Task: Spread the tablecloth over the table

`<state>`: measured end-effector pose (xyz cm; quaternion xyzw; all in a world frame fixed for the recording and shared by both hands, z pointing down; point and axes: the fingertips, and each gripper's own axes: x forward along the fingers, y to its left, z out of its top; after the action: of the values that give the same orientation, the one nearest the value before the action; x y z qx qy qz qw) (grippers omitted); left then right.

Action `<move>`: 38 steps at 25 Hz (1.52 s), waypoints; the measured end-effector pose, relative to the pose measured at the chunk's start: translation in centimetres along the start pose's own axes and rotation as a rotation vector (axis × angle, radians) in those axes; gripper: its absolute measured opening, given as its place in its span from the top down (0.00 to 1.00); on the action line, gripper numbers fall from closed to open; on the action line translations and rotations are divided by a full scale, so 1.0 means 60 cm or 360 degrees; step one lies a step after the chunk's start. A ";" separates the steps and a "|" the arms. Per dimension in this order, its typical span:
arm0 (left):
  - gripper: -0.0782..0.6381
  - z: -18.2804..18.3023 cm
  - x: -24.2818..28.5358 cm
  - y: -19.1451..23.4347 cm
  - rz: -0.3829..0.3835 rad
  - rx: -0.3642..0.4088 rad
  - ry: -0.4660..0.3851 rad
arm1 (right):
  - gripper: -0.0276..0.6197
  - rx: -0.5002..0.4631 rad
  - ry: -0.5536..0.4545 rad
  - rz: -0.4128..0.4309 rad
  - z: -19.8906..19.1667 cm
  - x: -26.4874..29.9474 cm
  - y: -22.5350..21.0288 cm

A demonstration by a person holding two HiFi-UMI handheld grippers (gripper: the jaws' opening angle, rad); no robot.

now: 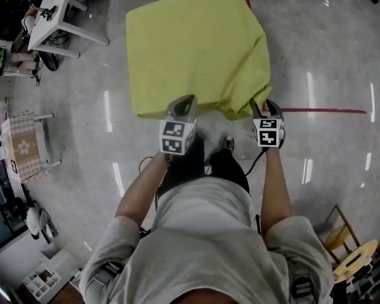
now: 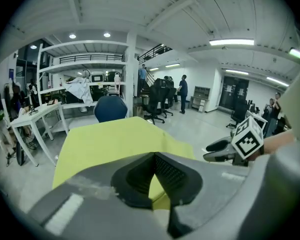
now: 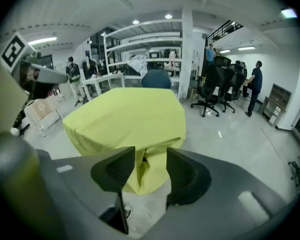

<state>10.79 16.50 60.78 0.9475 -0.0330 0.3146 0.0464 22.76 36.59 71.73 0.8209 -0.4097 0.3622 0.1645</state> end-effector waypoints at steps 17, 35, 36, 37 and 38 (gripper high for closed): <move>0.86 -0.003 0.033 -0.018 -0.0090 0.0017 0.0079 | 0.94 0.0628 0.0165 -0.0797 -0.159 -0.072 -0.223; 0.86 0.068 -0.034 -0.091 0.0064 -0.0043 -0.0247 | 0.95 0.0009 -0.0997 -0.0150 0.248 -0.246 -0.040; 0.86 0.079 -0.044 -0.091 0.0092 -0.0056 -0.0287 | 0.95 -0.0037 -0.1062 -0.0102 0.278 -0.262 -0.011; 0.86 0.087 -0.053 -0.089 0.0118 -0.0073 -0.0325 | 0.95 -0.0063 -0.1120 -0.0041 0.304 -0.275 0.018; 0.86 0.094 -0.063 -0.085 0.0140 -0.0093 -0.0364 | 0.95 -0.0069 -0.1167 0.0034 0.325 -0.284 0.049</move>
<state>11.59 21.08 53.69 0.9731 -0.0886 0.2052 0.0561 22.55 33.20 45.87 0.8882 -0.4576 0.0367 0.0203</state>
